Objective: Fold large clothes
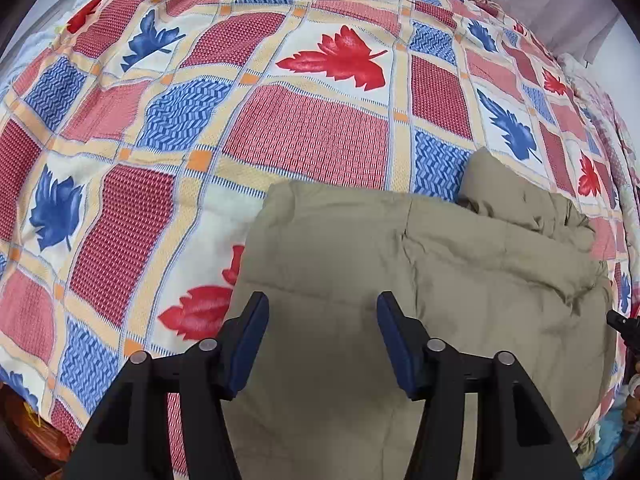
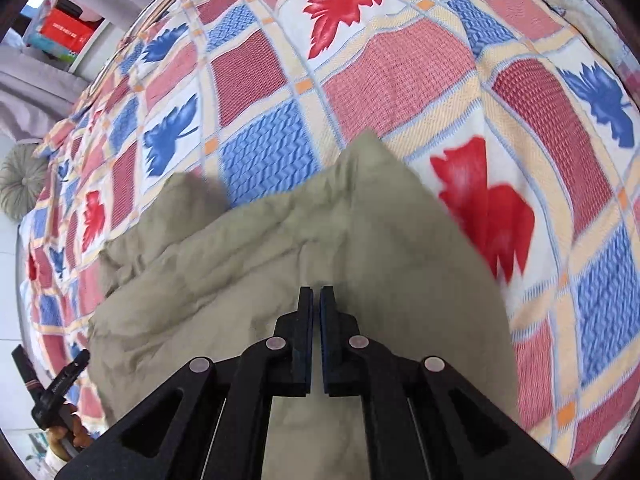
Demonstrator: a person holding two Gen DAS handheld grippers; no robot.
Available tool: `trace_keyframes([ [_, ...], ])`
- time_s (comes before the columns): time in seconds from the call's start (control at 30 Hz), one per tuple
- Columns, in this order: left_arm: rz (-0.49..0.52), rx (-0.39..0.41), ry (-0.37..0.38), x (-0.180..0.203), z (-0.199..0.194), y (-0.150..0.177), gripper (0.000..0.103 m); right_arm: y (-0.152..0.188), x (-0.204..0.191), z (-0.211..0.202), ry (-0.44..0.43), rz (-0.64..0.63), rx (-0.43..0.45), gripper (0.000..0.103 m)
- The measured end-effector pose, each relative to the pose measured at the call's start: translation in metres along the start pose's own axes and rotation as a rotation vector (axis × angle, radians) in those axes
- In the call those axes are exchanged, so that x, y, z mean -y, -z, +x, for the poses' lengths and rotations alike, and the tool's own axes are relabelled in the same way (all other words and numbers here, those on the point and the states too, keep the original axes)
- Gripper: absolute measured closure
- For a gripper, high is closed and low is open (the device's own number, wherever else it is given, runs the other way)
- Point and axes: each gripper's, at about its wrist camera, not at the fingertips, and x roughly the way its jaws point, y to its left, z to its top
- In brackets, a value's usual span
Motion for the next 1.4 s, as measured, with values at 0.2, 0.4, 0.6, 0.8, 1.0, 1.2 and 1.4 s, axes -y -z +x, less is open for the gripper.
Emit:
trace_keyframes([
  [0.2, -0.003, -0.010, -0.003, -0.003, -0.021, 0.032, 0.012, 0.049, -0.012, -0.013, -0.034, 0.015, -0.070, 0.099],
  [0.4, 0.015, -0.054, 0.016, -0.005, -0.025, 0.049, 0.011, 0.087, -0.025, -0.011, -0.046, 0.033, -0.126, 0.099],
  [0.6, 0.037, -0.074, 0.023, -0.007, -0.024, 0.051, 0.011, 0.113, -0.050, 0.000, -0.046, 0.013, -0.173, 0.099],
  [0.8, 0.034, -0.084, 0.020, -0.014, -0.021, 0.050, 0.011, 0.121, -0.076, 0.006, -0.058, -0.018, -0.195, 0.059],
  [1.0, 0.034, -0.092, 0.003, -0.023, -0.017, 0.051, 0.011, 0.122, -0.101, 0.008, -0.082, -0.058, -0.196, 0.030],
  [1.2, 0.038, -0.070, -0.033, -0.040, -0.012, 0.048, 0.011, 0.128, -0.115, 0.015, -0.101, -0.068, -0.204, 0.022],
  [1.4, 0.004, -0.115, 0.099, -0.064, -0.001, 0.046, 0.011, 0.138, -0.120, 0.020, -0.175, -0.066, -0.182, 0.000],
])
